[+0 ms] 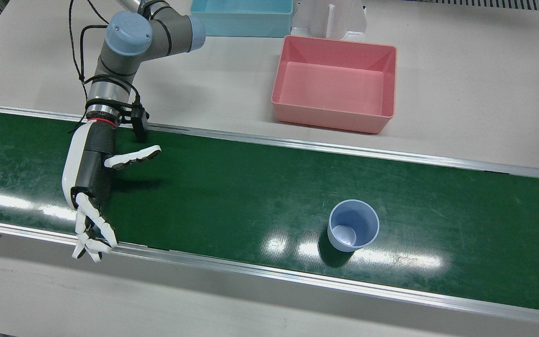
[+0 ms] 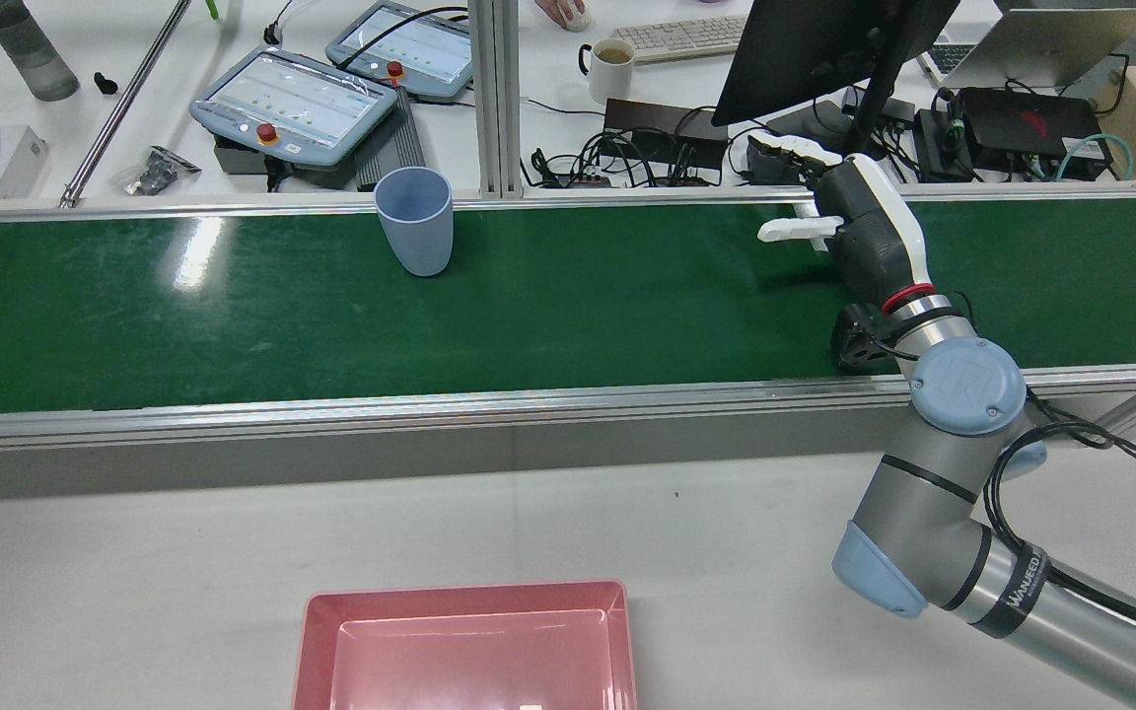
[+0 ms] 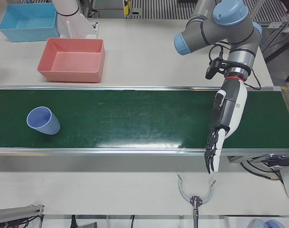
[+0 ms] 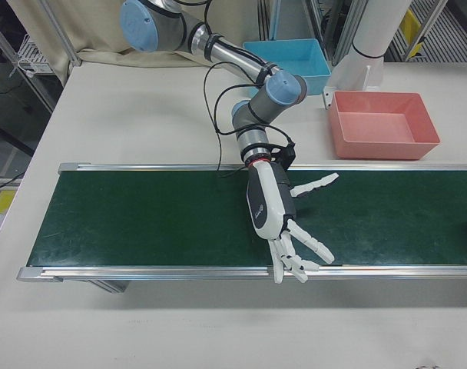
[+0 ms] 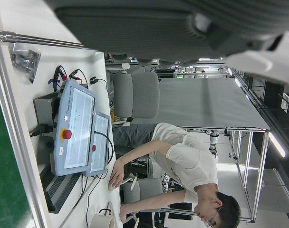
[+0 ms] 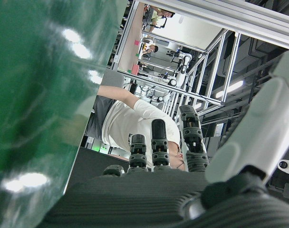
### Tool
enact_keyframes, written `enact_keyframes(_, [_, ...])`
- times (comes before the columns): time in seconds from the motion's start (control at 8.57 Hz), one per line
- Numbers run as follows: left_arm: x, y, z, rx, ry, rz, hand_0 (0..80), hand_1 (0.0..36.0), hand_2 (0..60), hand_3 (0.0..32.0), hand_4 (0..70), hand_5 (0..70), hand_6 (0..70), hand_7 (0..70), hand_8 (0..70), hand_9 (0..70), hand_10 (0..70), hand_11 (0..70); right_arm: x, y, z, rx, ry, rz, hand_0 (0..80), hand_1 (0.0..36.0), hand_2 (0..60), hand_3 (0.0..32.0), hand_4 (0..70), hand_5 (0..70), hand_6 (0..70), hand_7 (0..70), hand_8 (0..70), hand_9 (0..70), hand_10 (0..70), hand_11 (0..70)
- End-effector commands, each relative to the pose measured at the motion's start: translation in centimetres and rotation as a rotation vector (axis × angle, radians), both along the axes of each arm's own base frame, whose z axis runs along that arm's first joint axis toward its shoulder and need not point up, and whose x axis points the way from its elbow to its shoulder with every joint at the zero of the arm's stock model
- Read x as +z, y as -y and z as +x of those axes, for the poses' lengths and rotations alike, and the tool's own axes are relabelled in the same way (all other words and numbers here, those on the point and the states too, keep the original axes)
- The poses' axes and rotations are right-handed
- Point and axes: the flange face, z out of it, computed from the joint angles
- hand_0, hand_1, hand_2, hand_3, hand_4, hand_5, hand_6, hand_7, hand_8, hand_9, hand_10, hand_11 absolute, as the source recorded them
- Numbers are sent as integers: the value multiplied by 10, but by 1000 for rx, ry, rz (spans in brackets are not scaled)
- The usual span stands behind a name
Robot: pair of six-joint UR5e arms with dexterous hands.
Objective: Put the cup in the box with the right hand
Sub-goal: 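Hold the right hand still as the blue cup rides into it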
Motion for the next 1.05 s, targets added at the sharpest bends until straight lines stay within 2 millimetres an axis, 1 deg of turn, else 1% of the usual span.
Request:
enact_keyframes(0.0, [0, 0, 0, 0, 0, 0, 0, 0, 0, 0, 0, 0, 0, 0, 0, 0, 0, 0, -1, 0, -1, -1, 3, 1, 459, 0, 0, 0, 180, 17, 76, 388, 79, 182, 0, 0])
enact_keyframes(0.12, [1, 0, 0, 0, 0, -1, 0, 0, 0, 0, 0, 0, 0, 0, 0, 0, 0, 0, -1, 0, -1, 0, 3, 1, 459, 0, 0, 0, 174, 18, 76, 385, 79, 181, 0, 0])
enact_keyframes(0.35, [1, 0, 0, 0, 0, -1, 0, 0, 0, 0, 0, 0, 0, 0, 0, 0, 0, 0, 1, 0, -1, 1, -2, -2, 459, 0, 0, 0, 189, 17, 78, 398, 81, 186, 0, 0])
enact_keyframes(0.58, [1, 0, 0, 0, 0, -1, 0, 0, 0, 0, 0, 0, 0, 0, 0, 0, 0, 0, 4, 0, -1, 1, -6, -6, 458, 0, 0, 0, 185, 18, 77, 390, 81, 184, 0, 0])
enact_keyframes(0.82, [1, 0, 0, -2, 0, -2, 0, 0, 0, 0, 0, 0, 0, 0, 0, 0, 0, 0, 4, 0, -1, 4, -7, -7, 458, 0, 0, 0, 194, 17, 81, 407, 84, 191, 0, 0])
enact_keyframes(0.93, [1, 0, 0, 0, 0, -1, 0, 0, 0, 0, 0, 0, 0, 0, 0, 0, 0, 0, 9, 1, -2, 4, -14, -14, 457, 0, 0, 0, 186, 18, 79, 399, 83, 189, 0, 0])
